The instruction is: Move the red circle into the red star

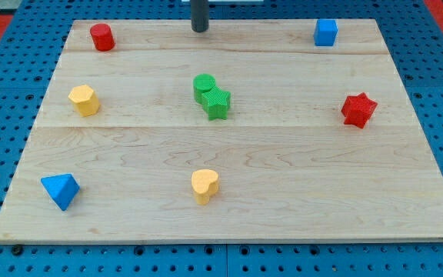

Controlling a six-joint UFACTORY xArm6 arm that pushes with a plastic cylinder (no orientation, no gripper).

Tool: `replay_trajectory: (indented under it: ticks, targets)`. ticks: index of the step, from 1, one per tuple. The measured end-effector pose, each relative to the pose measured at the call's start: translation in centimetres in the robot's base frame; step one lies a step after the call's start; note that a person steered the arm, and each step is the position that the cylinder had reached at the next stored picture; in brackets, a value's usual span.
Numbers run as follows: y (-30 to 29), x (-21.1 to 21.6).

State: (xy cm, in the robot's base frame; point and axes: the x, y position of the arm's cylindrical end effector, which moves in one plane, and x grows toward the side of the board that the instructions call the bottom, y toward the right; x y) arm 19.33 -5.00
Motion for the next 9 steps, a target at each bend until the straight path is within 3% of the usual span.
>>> replay_trajectory:
  ticks: [2, 3, 4, 6, 7, 8, 9]
  targets:
    - [-6.9, 0.0]
    - [-17.8, -0.2]
    - [-24.3, 0.6]
    - [-6.1, 3.8]
    - [-13.2, 0.6]
    - [-17.3, 1.8]
    - [-15.3, 5.8]
